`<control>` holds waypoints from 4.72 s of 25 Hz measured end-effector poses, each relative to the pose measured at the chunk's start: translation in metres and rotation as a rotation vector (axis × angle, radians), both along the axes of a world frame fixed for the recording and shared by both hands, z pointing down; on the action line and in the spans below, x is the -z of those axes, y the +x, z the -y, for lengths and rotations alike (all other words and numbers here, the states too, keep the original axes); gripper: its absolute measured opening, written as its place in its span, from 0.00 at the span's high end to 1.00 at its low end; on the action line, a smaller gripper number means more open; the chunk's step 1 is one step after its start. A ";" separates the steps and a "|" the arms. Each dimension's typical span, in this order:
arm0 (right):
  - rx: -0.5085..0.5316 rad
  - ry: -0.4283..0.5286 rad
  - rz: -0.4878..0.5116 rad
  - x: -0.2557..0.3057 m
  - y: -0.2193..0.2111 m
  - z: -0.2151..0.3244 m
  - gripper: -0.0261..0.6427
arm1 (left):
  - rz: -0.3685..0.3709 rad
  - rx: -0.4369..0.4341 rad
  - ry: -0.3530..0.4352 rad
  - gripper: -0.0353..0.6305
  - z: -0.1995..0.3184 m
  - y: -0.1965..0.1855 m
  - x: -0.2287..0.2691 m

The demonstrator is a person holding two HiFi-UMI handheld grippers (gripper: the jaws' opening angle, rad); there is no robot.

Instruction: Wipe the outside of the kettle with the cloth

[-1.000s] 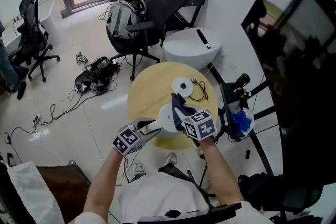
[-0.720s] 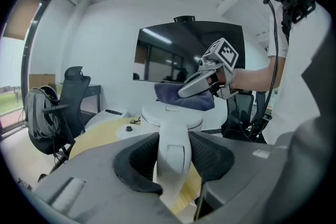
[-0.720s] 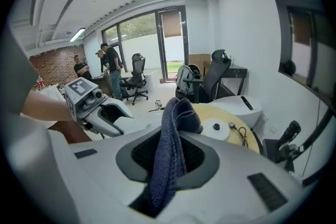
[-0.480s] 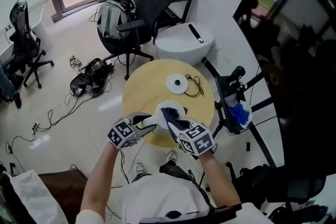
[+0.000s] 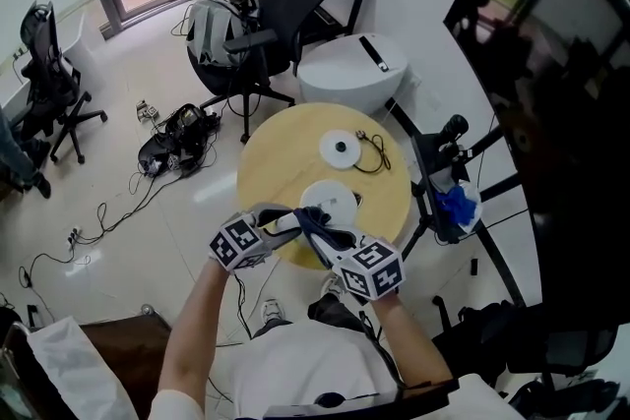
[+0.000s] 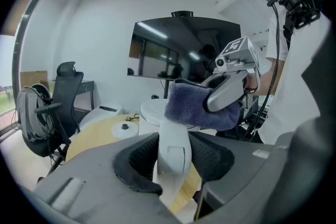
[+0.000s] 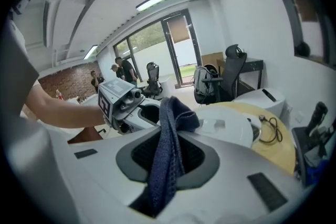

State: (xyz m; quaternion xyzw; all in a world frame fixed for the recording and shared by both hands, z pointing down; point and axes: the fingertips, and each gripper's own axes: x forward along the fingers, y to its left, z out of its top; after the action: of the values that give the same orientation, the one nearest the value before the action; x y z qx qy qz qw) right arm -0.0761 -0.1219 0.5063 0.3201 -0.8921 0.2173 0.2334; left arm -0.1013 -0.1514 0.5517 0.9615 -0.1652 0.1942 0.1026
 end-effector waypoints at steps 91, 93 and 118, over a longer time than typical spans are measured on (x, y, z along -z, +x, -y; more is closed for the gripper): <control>-0.123 -0.001 -0.243 -0.075 0.086 -0.011 0.86 | 0.213 -0.122 -0.012 0.69 0.004 -0.006 -0.003; -0.122 0.042 -0.256 -0.054 0.087 -0.009 0.86 | 0.218 -0.126 -0.013 0.68 0.005 -0.007 -0.003; -0.177 -0.285 -0.263 -0.222 0.109 -0.002 0.86 | 0.291 -0.232 -0.044 0.68 0.006 -0.010 0.003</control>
State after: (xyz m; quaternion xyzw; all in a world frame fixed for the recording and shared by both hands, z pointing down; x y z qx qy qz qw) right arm 0.0324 -0.1198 0.7281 0.3869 -0.7824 0.3172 0.3708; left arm -0.1115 -0.1578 0.5488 0.9334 -0.0621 0.3453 0.0756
